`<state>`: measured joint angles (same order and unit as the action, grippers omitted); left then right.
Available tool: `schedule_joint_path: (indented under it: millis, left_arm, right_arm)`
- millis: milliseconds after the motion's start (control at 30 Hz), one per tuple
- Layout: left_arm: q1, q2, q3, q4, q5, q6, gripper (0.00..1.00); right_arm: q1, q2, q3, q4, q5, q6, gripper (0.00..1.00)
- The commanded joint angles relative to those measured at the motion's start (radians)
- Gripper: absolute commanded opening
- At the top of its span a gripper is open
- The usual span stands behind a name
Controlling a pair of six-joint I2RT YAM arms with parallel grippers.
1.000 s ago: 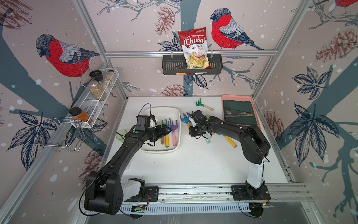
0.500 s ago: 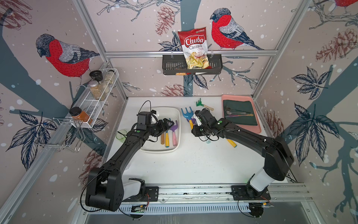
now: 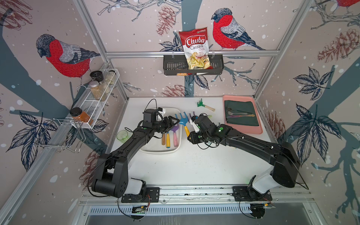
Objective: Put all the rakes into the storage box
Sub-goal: Pick up the rake at the center of the board.
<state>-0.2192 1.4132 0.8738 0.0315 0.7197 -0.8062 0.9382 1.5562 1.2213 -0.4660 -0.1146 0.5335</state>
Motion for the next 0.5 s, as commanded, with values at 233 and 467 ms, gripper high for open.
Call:
schedule_joint_path:
  millis: [233,467]
  left_arm:
    - [-0.02,0.034,0.017,0.106,0.02,-0.022,0.45]
    - [-0.033,0.043,0.022,0.113,0.012,-0.028,0.36]
  right_arm:
    - [0.014,-0.03,-0.01,0.027,-0.026,0.01,0.22]
    - [0.022,-0.018,-0.009,0.035,-0.041,0.007,0.22]
